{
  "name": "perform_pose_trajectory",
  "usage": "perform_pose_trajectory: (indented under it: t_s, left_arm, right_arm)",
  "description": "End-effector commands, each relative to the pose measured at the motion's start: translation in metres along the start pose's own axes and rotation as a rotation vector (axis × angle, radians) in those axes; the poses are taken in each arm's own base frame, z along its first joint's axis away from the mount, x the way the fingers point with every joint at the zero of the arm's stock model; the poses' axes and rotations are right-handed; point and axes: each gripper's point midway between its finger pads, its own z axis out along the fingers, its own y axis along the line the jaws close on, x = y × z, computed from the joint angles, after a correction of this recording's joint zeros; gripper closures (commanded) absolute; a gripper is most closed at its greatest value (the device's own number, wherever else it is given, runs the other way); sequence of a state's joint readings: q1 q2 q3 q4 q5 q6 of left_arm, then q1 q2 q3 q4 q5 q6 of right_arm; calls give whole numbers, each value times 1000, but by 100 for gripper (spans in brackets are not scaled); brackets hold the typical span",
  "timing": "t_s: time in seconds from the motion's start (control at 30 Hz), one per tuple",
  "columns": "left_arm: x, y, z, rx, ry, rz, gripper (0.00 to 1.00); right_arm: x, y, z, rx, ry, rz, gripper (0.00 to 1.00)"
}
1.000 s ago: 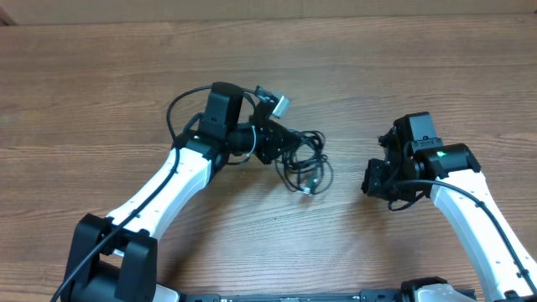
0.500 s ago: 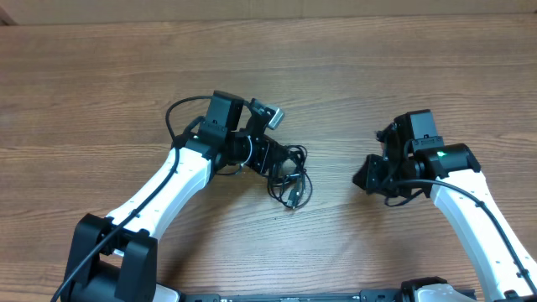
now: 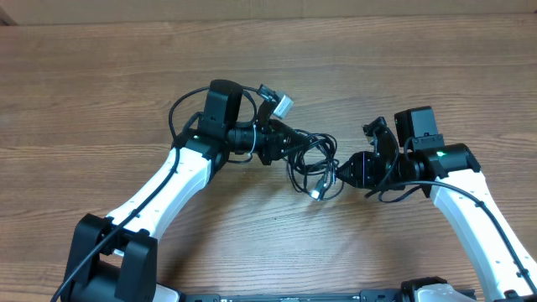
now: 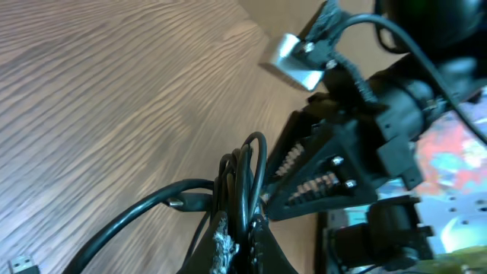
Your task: Untangle cables
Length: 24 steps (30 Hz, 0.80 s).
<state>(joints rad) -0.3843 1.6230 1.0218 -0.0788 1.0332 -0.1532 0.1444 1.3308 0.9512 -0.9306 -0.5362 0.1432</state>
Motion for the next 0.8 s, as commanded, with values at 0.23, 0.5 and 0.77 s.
perform_pose_trajectory:
  t_s: [0.23,0.5,0.77]
  left_arm:
    - [-15,-28,-6,100,-19,-7,96]
    - [-25,-31,-7,109,-47,-7,96]
    - [-30,-37,-8,143,-49,-101,96]
  right_arm:
    - [-5,8,-2,-36,-11,-29,96]
    - [-3,10,-1,-48,-5,-29,81]
    - [-14,12,-2,-52,-45,-55,85]
